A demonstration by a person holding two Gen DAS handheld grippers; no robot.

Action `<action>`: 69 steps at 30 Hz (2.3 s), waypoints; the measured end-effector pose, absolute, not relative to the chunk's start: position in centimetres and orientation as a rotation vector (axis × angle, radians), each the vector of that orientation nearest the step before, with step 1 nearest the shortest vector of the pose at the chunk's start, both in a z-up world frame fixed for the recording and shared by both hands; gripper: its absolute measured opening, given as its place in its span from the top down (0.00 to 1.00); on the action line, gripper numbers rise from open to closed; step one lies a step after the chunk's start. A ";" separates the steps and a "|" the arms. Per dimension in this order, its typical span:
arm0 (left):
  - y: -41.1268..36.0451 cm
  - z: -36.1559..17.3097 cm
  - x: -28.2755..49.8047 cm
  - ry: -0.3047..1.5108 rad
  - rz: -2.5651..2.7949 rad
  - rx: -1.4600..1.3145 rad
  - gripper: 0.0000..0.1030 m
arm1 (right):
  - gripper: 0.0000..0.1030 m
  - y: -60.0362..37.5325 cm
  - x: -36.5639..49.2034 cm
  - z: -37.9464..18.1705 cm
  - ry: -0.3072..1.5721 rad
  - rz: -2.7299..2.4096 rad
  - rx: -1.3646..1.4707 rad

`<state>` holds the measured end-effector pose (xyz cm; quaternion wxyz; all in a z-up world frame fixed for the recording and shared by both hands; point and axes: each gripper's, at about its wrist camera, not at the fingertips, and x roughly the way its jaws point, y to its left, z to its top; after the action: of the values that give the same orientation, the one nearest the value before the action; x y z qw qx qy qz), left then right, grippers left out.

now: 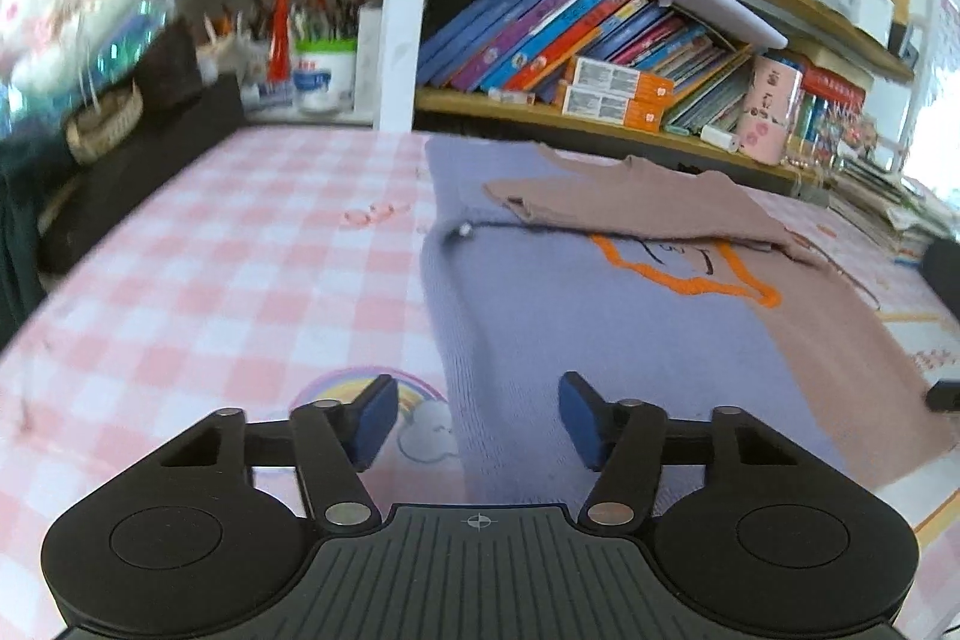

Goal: Fold clothes
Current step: 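Grasp the lavender side edge with the left gripper while the right gripper grasps the pink side edge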

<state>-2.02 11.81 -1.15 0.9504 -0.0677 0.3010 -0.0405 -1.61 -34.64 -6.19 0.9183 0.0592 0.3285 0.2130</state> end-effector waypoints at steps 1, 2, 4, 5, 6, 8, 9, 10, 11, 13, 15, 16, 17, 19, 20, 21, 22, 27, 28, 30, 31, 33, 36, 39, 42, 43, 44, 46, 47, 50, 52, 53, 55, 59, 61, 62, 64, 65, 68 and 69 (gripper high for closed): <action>11.9 -1.4 -1.9 0.621 -0.085 -0.156 0.50 | 0.67 -34.6 -1.6 -6.2 0.677 0.444 0.128; 12.0 -1.6 -1.8 0.628 -0.088 -0.175 0.53 | 0.70 -34.6 -1.6 -6.2 0.678 0.448 0.131; 12.1 -1.8 -1.9 0.623 -0.089 -0.200 0.60 | 0.76 -34.6 -1.7 -6.3 0.679 0.456 0.139; 12.2 -1.8 -1.9 0.624 -0.094 -0.213 0.63 | 0.82 -34.6 -1.6 -6.3 0.683 0.461 0.147; 12.3 -1.8 -1.8 0.625 -0.101 -0.227 0.68 | 0.84 -34.6 -1.6 -6.4 0.686 0.468 0.155; 12.4 -1.9 -1.8 0.628 -0.111 -0.247 0.78 | 0.88 -34.6 -1.6 -6.4 0.687 0.477 0.168; 12.3 -1.9 -1.8 0.627 -0.111 -0.247 0.85 | 0.90 -34.6 -1.6 -6.5 0.685 0.479 0.173; 12.3 -1.7 -1.8 0.622 -0.112 -0.249 0.87 | 0.91 -34.6 -1.5 -6.5 0.683 0.482 0.179; 12.3 -1.6 -1.9 0.612 -0.116 -0.255 0.87 | 0.93 -34.7 -1.5 -6.4 0.677 0.486 0.188; 12.1 -1.1 -2.1 0.592 -0.141 -0.267 0.88 | 0.94 -34.8 -1.5 -6.0 0.658 0.511 0.226; 11.9 -0.6 -2.2 0.577 -0.167 -0.273 0.87 | 0.94 -35.0 -1.5 -5.5 0.632 0.551 0.281; 11.9 -0.6 -2.2 0.580 -0.171 -0.271 0.87 | 0.94 -35.0 -1.5 -5.4 0.629 0.561 0.293; 12.0 -0.6 -2.2 0.587 -0.170 -0.271 0.87 | 0.94 -34.9 -1.4 -5.4 0.635 0.560 0.288; 12.3 -0.7 -2.1 0.604 -0.168 -0.282 0.85 | 0.94 -34.7 -1.3 -5.3 0.646 0.559 0.278; 12.5 -0.8 -2.1 0.614 -0.166 -0.292 0.84 | 0.94 -34.7 -1.3 -5.3 0.654 0.558 0.275; 12.8 -0.8 -2.1 0.627 -0.167 -0.307 0.82 | 0.92 -34.8 -1.2 -5.4 0.663 0.561 0.282; 13.1 -1.0 -2.1 0.639 -0.173 -0.324 0.79 | 0.89 -35.0 -1.2 -5.6 0.672 0.564 0.290; 13.7 -1.7 -2.2 0.678 -0.188 -0.371 0.68 | 0.82 -35.6 -0.9 -6.3 0.710 0.582 0.336; 13.7 -1.7 -2.2 0.677 -0.189 -0.376 0.67 | 0.81 -35.6 -0.9 -6.5 0.716 0.586 0.344; 13.5 -1.7 -2.0 0.678 -0.188 -0.382 0.65 | 0.78 -35.6 -0.8 -6.7 0.727 0.596 0.360; 13.4 -1.6 -1.9 0.680 -0.188 -0.378 0.65 | 0.77 -35.6 -0.7 -6.9 0.732 0.600 0.368; 13.3 -1.6 -1.6 0.680 -0.188 -0.376 0.65 | 0.77 -35.4 -0.5 -7.1 0.738 0.611 0.389; 13.2 -1.7 -1.3 0.677 -0.194 -0.379 0.68 | 0.78 -35.1 -0.3 -7.3 0.740 0.617 0.403; 13.0 -2.0 -1.5 0.668 -0.205 -0.378 0.90 | 0.90 -34.9 -0.1 -7.3 0.739 0.602 0.405; 13.6 -2.7 -2.0 0.657 -0.213 -0.440 0.95 | 0.91 -35.2 -0.2 -7.2 0.717 0.618 0.424; 13.6 -2.6 -2.0 0.652 -0.214 -0.449 0.95 | 0.92 -35.3 -0.2 -7.1 0.713 0.620 0.427; 13.6 -2.3 -2.0 0.645 -0.218 -0.447 0.95 | 0.92 -35.5 -0.2 -7.0 0.709 0.622 0.430; 13.4 -1.7 -1.9 0.628 -0.236 -0.442 0.95 | 0.92 -35.7 -0.2 -6.9 0.700 0.628 0.440; 13.3 -1.4 -1.8 0.623 -0.248 -0.444 0.95 | 0.92 -35.7 -0.2 -6.8 0.695 0.630 0.444; 13.1 -0.9 -1.3 0.625 -0.281 -0.453 0.94 | 0.92 -35.9 -0.3 -6.7 0.689 0.632 0.450; 13.2 -1.1 -1.1 0.641 -0.285 -0.458 0.94 | 0.91 -35.8 -0.3 -7.0 0.701 0.627 0.446; 13.3 -1.3 -1.0 0.651 -0.286 -0.467 0.94 | 0.91 -35.9 -0.3 -7.1 0.711 0.624 0.450; 13.7 -1.7 -1.1 0.675 -0.282 -0.484 0.89 | 0.88 -36.0 -0.2 -7.5 0.728 0.628 0.459; 14.2 -2.3 -1.2 0.716 -0.257 -0.502 0.86 | 0.87 -35.9 0.4 -7.6 0.752 0.647 0.471; 14.2 -2.4 -1.1 0.729 -0.260 -0.514 0.82 | 0.86 -35.7 0.9 -7.6 0.764 0.657 0.465; 14.2 -2.4 -1.1 0.728 -0.266 -0.516 0.80 | 0.86 -35.7 1.1 -7.7 0.771 0.658 0.469; 14.1 -2.3 -0.9 0.730 -0.274 -0.516 0.75 | 0.86 -35.7 1.5 -7.9 0.781 0.661 0.486; 13.9 -2.3 -0.8 0.730 -0.272 -0.510 0.75 | 0.86 -35.8 1.7 -8.0 0.785 0.664 0.498; 13.6 -2.2 -0.6 0.729 -0.269 -0.493 0.75 | 0.86 -36.0 1.8 -8.4 0.788 0.673 0.530; 13.6 -2.2 -0.6 0.729 -0.269 -0.491 0.75 | 0.86 -36.2 1.8 -8.5 0.788 0.676 0.539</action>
<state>-0.58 13.59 -2.20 0.8963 -0.2369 0.3517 -0.1297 1.77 -36.17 -8.51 0.8337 0.2545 0.3720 0.3191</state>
